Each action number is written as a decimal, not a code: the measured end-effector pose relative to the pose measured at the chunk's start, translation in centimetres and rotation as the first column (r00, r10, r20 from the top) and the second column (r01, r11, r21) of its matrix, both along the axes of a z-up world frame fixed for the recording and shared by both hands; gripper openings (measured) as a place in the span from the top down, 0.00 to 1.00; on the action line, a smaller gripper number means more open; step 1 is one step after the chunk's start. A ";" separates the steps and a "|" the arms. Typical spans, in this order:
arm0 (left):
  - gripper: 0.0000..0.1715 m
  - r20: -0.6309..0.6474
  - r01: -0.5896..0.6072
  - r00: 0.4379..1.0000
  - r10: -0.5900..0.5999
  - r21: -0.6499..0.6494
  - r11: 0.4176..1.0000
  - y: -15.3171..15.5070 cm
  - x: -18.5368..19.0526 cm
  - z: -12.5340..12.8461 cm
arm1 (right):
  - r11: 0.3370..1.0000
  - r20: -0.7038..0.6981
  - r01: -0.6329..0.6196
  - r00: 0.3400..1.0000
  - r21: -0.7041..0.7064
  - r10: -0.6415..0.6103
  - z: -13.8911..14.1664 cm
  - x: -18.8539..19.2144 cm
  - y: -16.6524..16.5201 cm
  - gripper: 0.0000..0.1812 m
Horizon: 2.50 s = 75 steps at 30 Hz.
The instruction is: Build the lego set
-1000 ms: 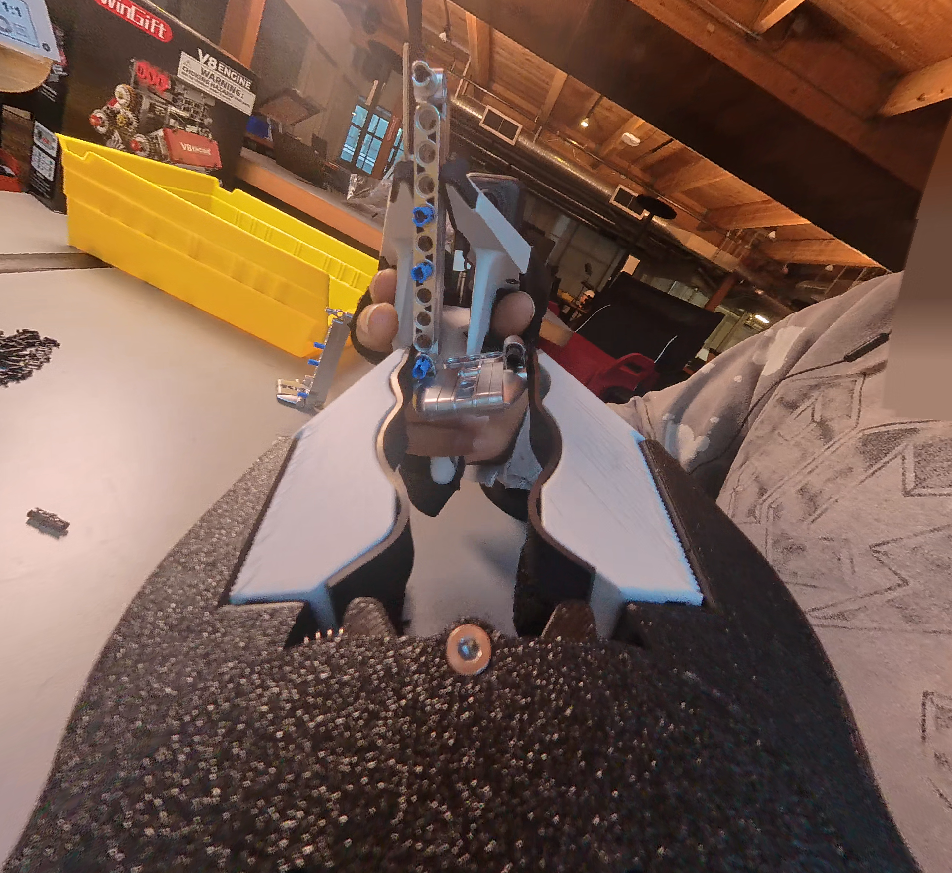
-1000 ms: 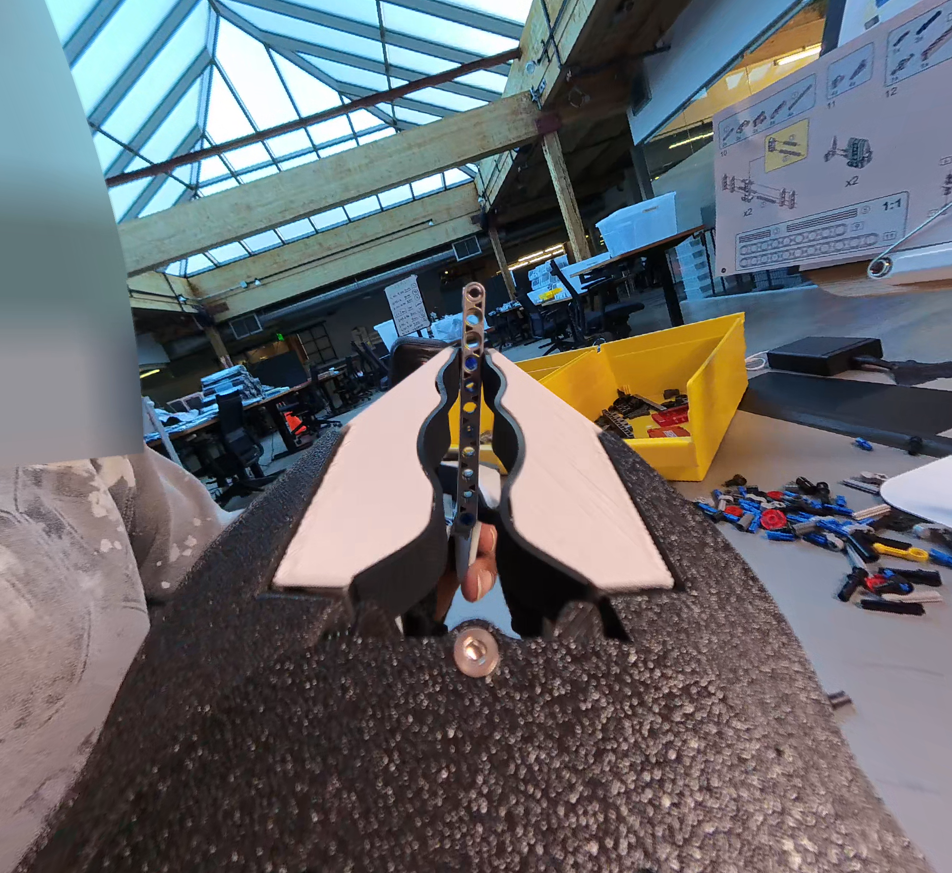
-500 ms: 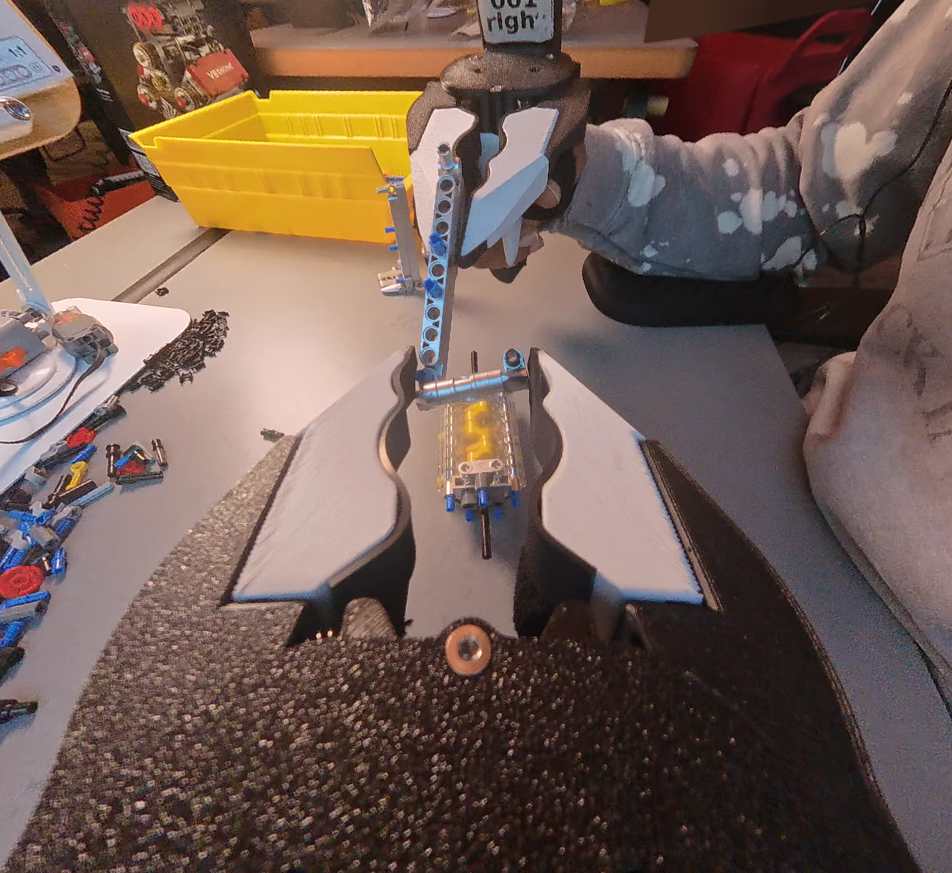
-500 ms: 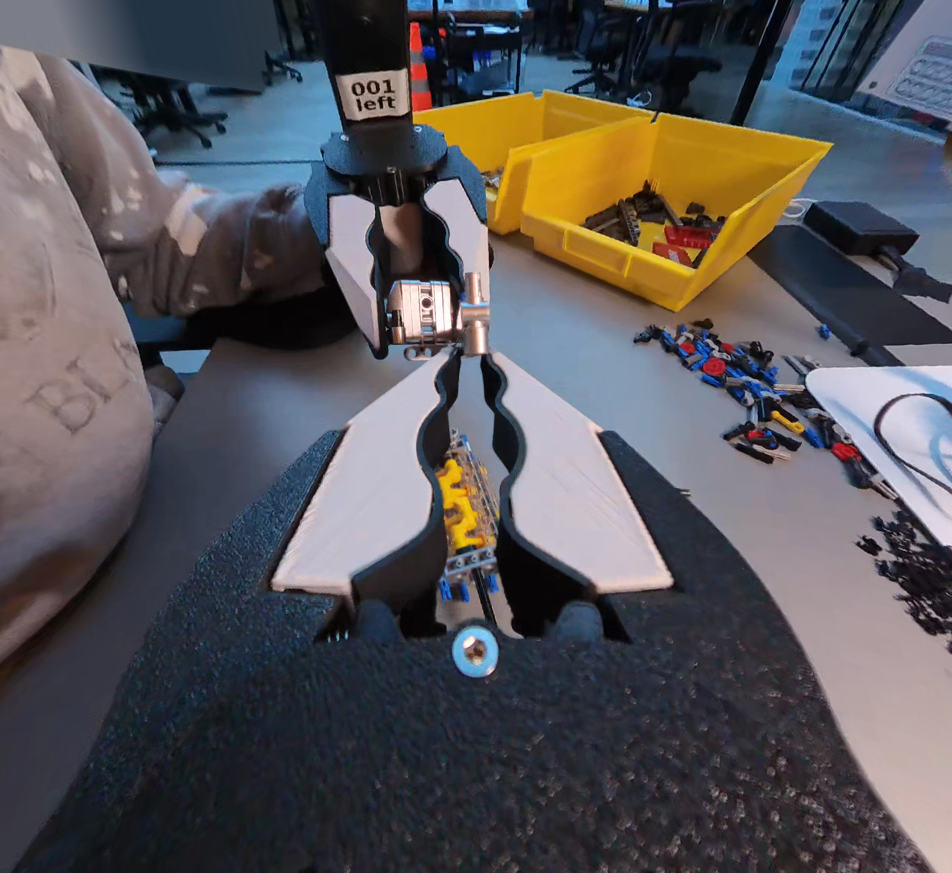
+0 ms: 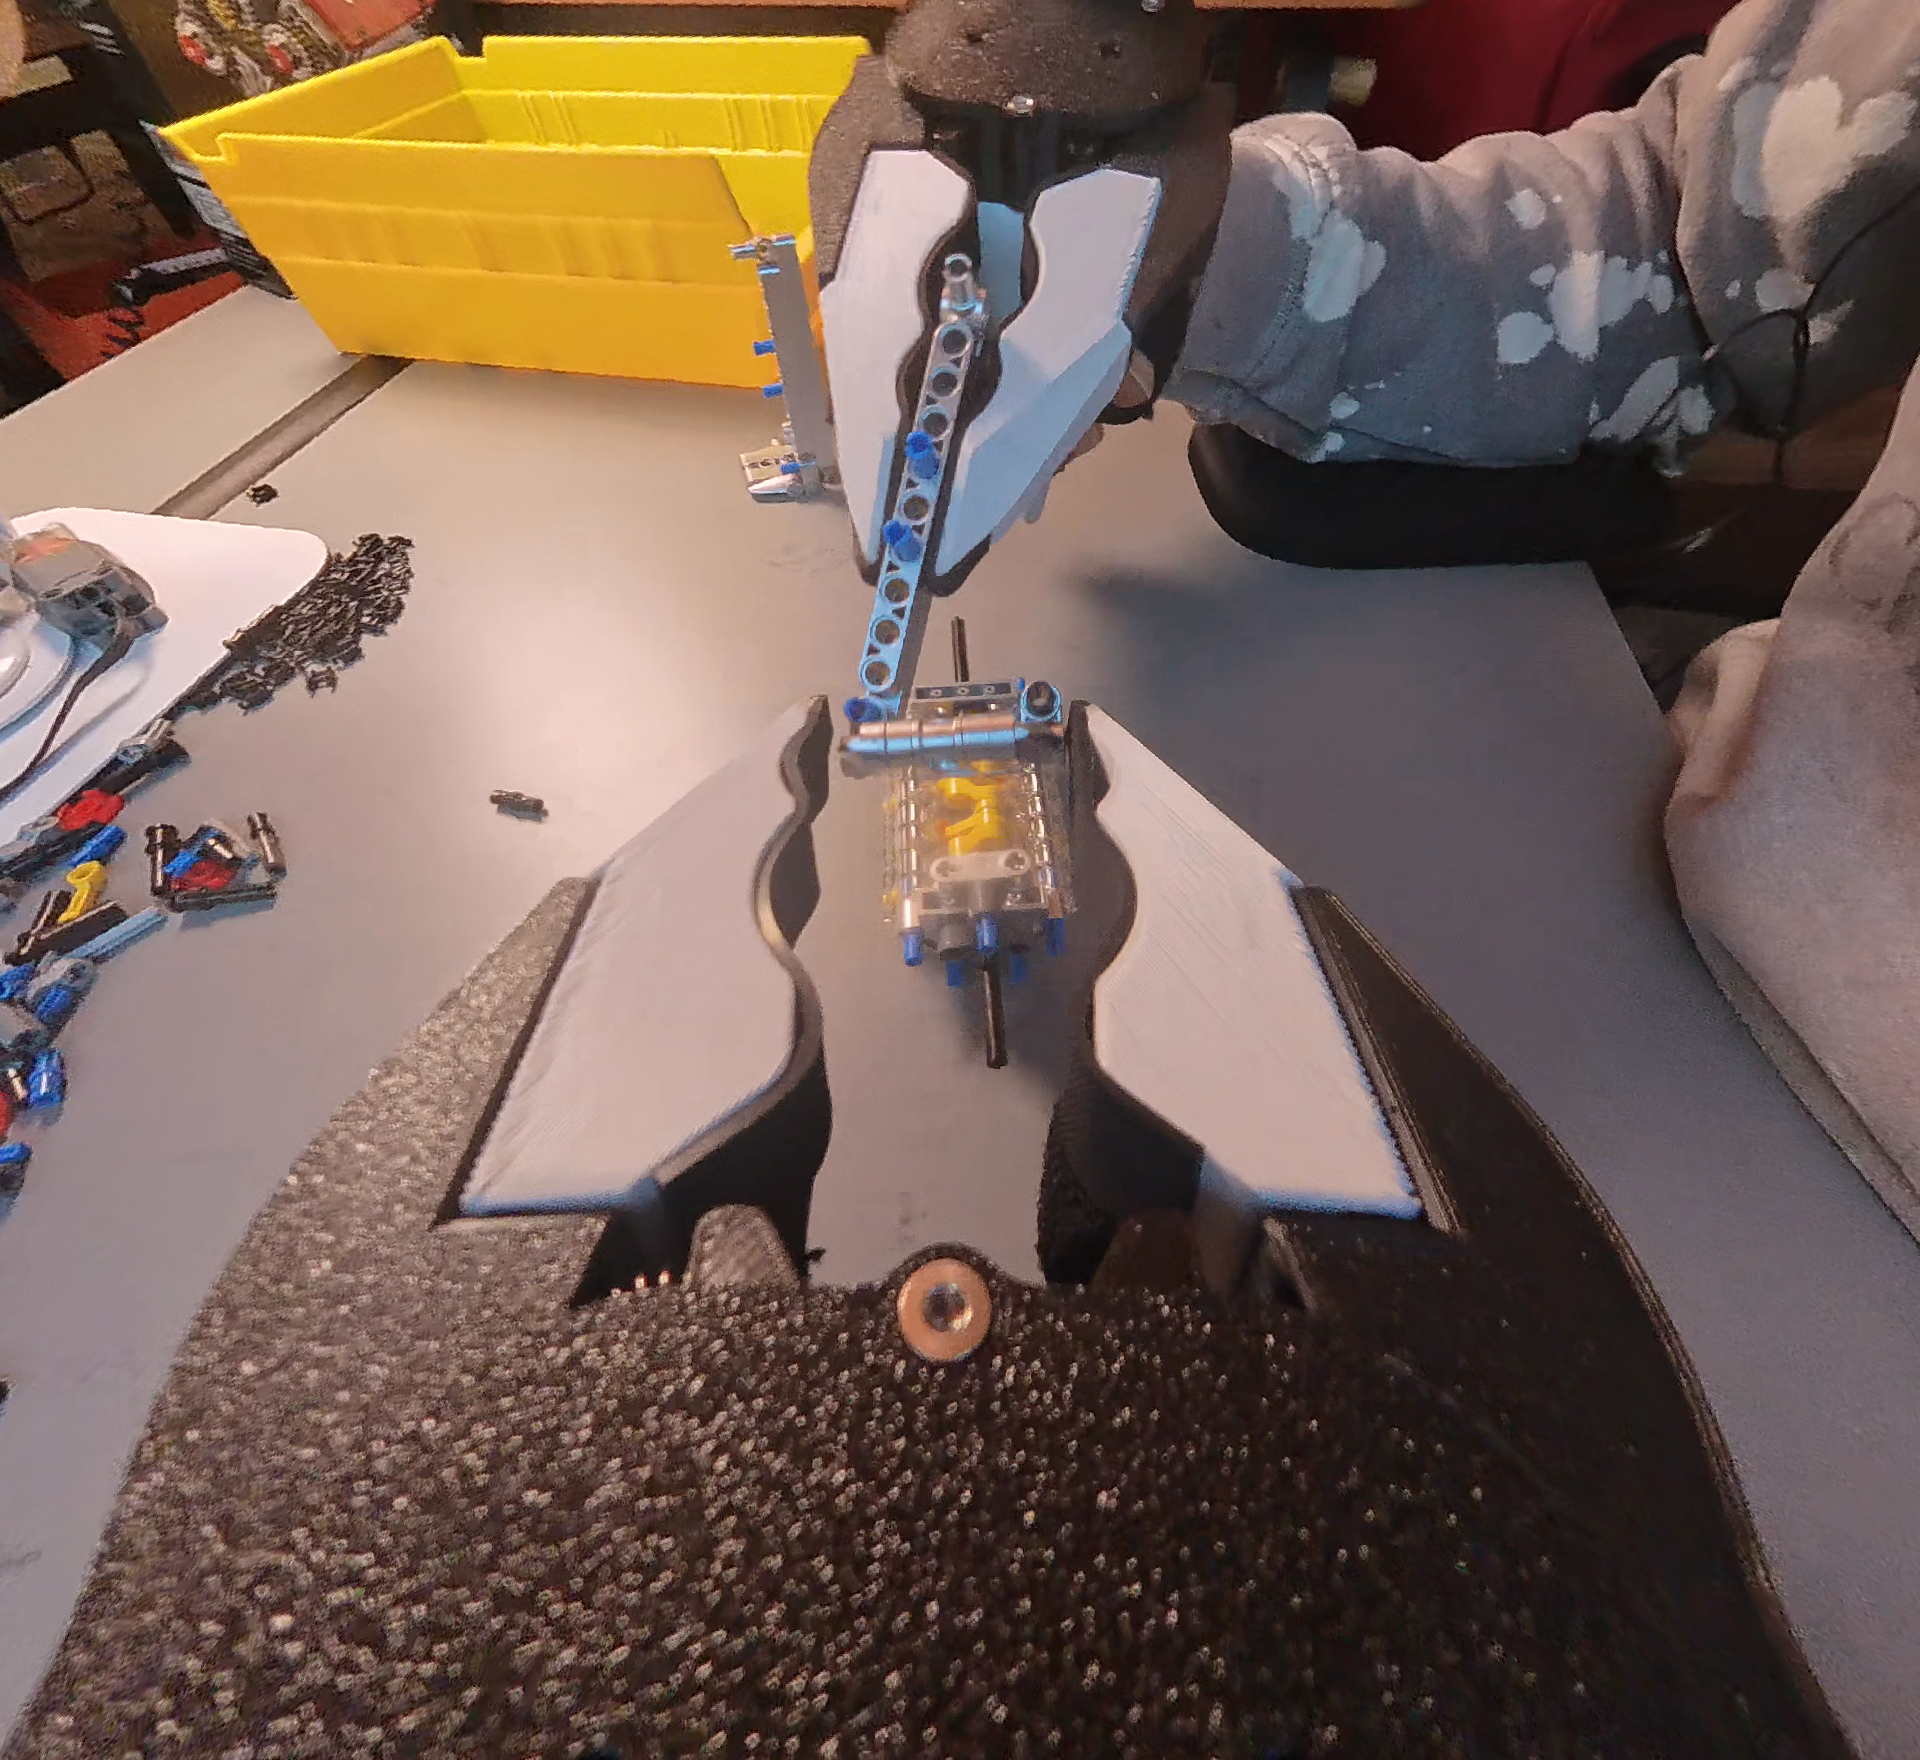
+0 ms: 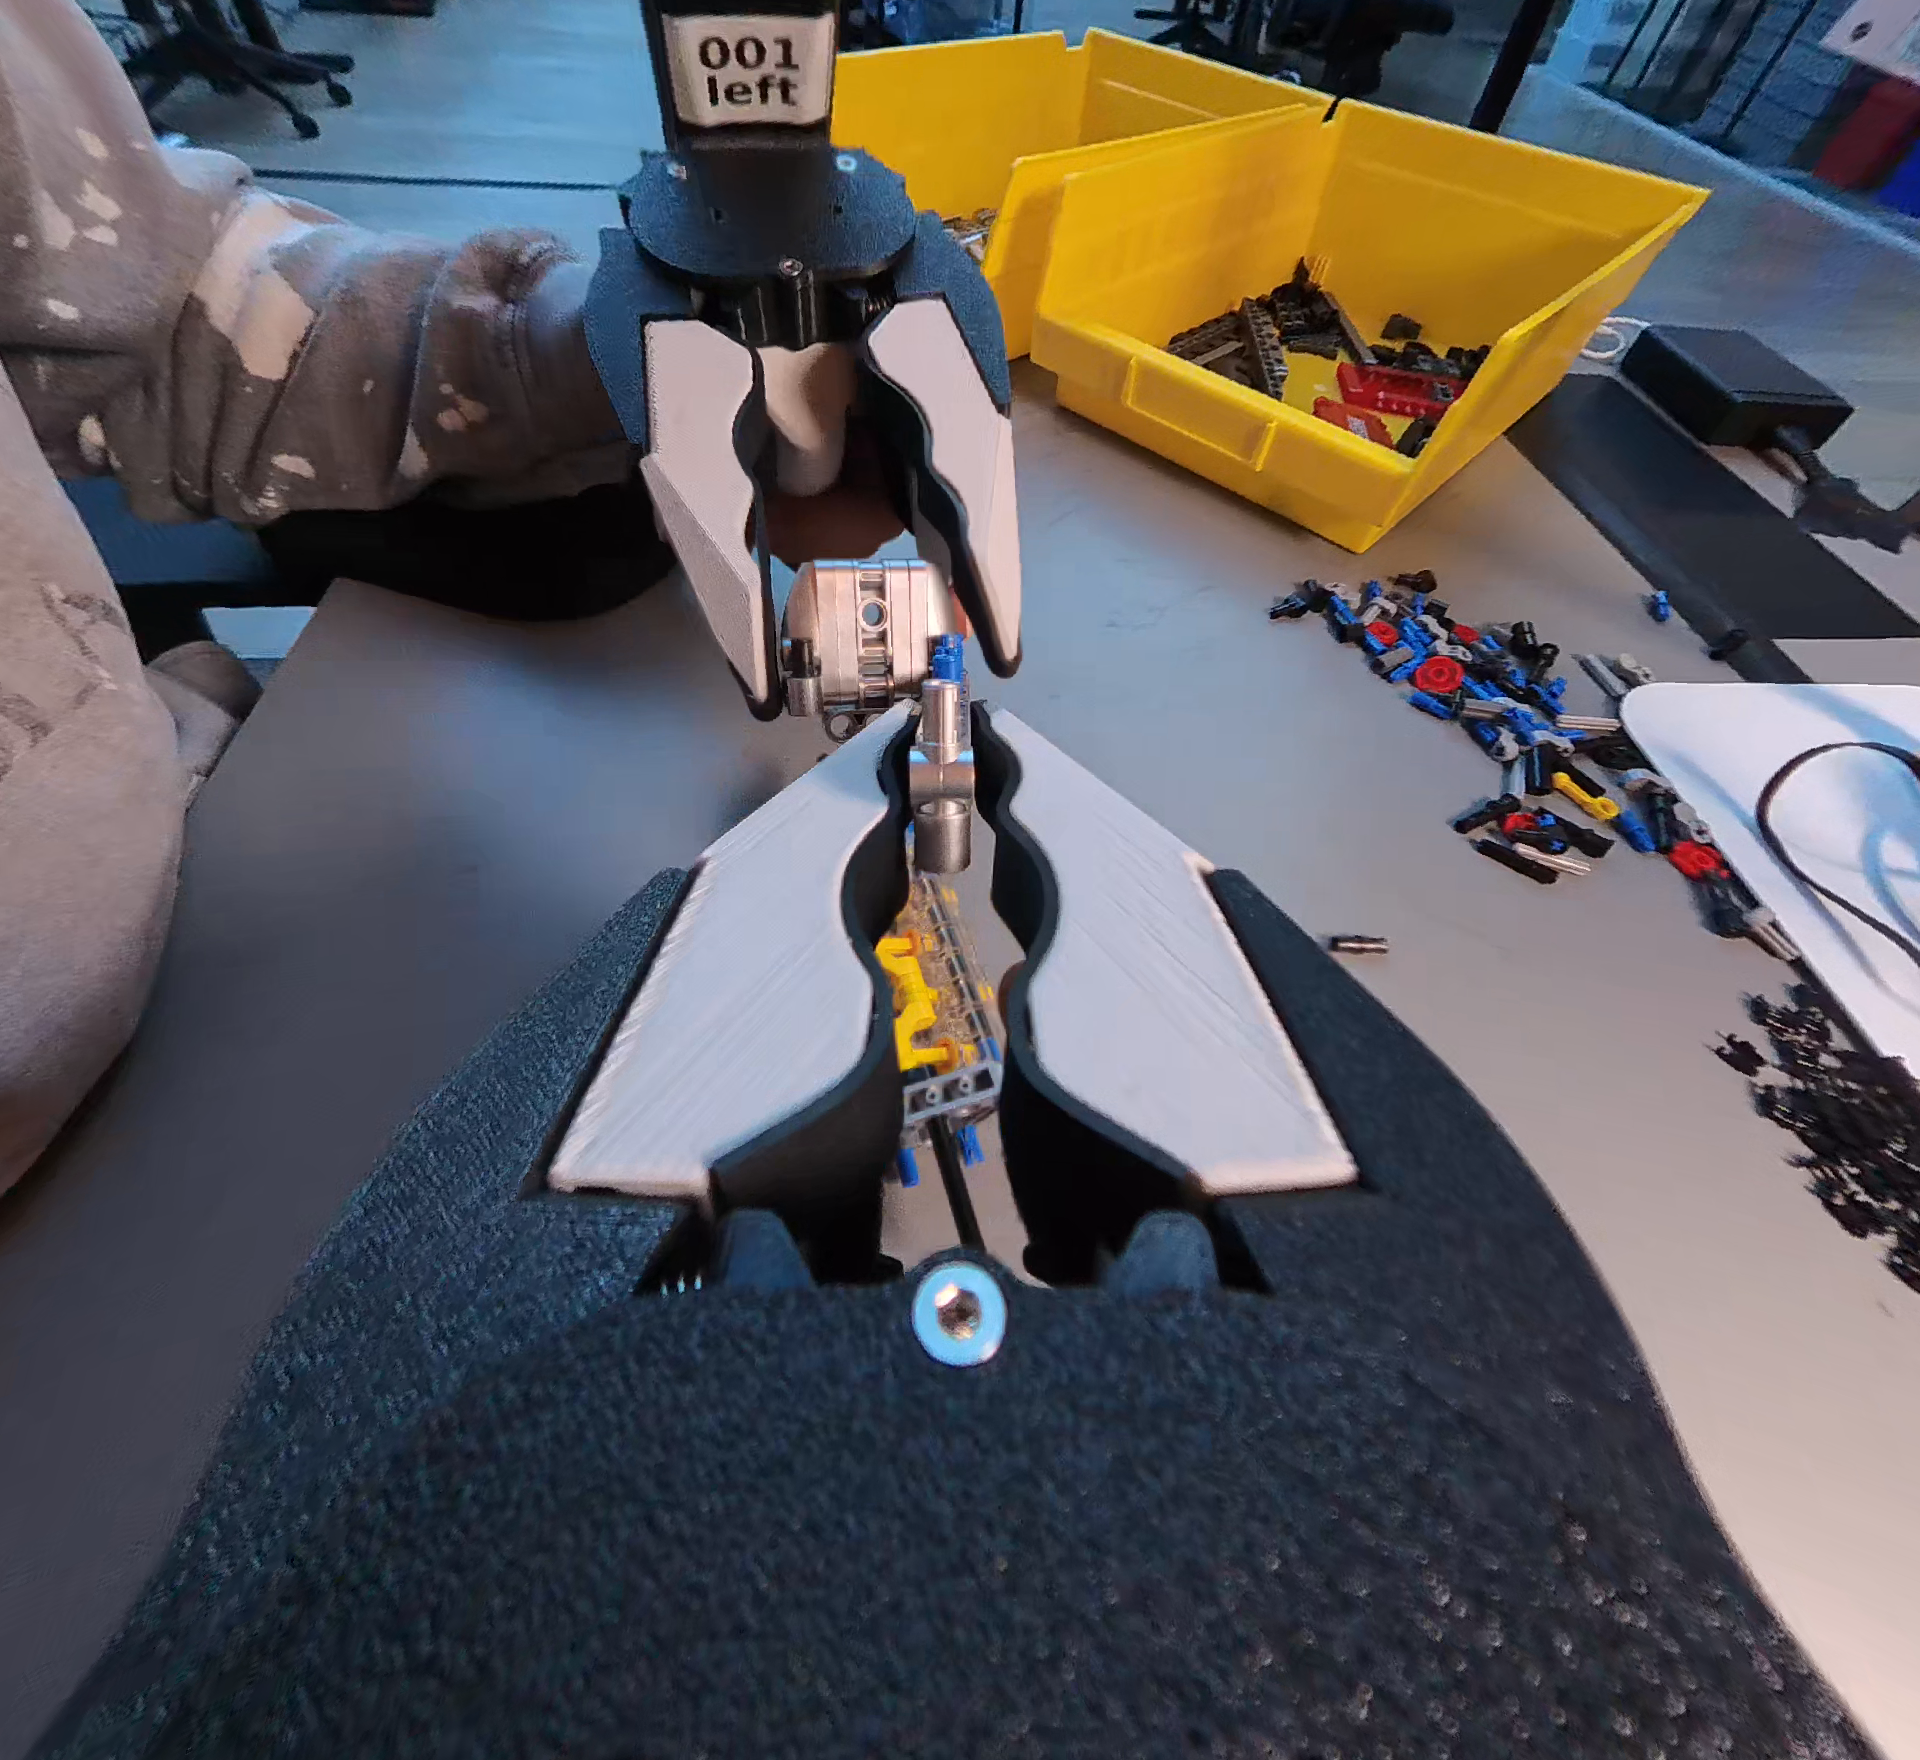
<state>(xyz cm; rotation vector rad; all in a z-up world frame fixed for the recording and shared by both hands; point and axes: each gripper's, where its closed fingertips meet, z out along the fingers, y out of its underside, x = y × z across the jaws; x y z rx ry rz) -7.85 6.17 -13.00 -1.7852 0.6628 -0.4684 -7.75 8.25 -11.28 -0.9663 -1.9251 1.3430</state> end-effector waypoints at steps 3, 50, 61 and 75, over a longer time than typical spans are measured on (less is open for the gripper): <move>0.70 0.119 -0.018 0.993 0.018 -0.006 1.000 0.4 -0.5 0.8 | 0.999 -0.081 0.049 0.995 -0.024 -0.050 1.6 -0.4 0.4 0.96; 0.96 0.642 0.077 0.738 0.208 -0.386 0.919 1.7 -1.2 0.6 | 0.990 -0.268 0.126 0.958 0.071 -0.102 2.7 -1.2 -0.3 0.96; 0.97 0.416 -0.236 0.787 0.457 -0.481 0.844 2.9 -5.6 -2.8 | 0.799 -0.265 0.312 0.944 0.514 -0.197 -0.6 -3.5 0.7 0.96; 0.77 0.373 -0.220 0.887 0.271 -0.174 0.960 1.4 -6.4 2.4 | 0.932 -0.205 0.282 0.950 0.227 -0.237 1.0 -4.4 2.5 0.96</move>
